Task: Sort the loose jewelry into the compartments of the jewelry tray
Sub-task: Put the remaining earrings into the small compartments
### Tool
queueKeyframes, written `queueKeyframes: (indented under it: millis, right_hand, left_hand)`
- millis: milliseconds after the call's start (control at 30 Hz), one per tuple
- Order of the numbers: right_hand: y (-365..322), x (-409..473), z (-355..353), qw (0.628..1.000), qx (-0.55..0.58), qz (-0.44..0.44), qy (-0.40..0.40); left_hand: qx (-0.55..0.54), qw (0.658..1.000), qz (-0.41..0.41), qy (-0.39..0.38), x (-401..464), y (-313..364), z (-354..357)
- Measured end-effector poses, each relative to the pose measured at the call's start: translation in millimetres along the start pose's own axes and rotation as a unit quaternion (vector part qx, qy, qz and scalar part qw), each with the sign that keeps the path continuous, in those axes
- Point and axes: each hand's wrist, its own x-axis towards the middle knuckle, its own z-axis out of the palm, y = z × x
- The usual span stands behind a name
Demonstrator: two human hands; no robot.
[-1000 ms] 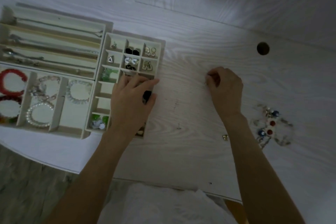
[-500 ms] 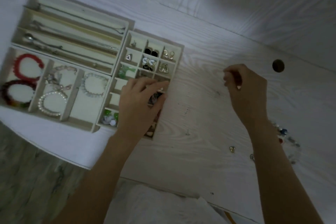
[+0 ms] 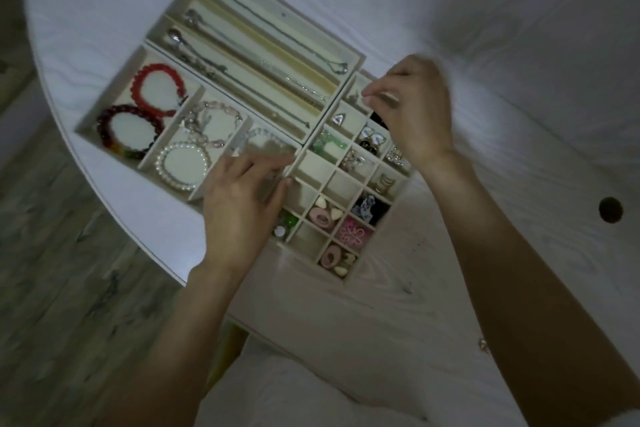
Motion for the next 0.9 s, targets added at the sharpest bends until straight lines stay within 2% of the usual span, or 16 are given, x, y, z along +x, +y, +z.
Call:
queueKeyframes:
  millis: [333, 600, 733, 900]
  right_hand:
    - [4.5, -0.6, -5.0, 0.997, -0.073, -0.002, 0.026]
    - [-12.9, 11.4, -7.0, 0.977, -0.211, 0.012, -0.034]
    - [-14.0, 10.3, 2.8, 0.975, -0.210, 0.055, -0.048]
    - [-19.7, 10.2, 11.1, 0.977, -0.189, 0.096, -0.020]
  left_hand:
    - [-0.008, 1.000, 0.012, 0.007, 1.9, -3.9, 1.5]
    - [-0.008, 1.000, 0.012, 0.009, 1.5, -5.7, 3.2]
    - [-0.016, 1.000, 0.009, 0.011, 0.6, -6.8, 5.3]
    - [-0.024, 1.000, 0.008, 0.010, 0.3, -7.4, 5.1]
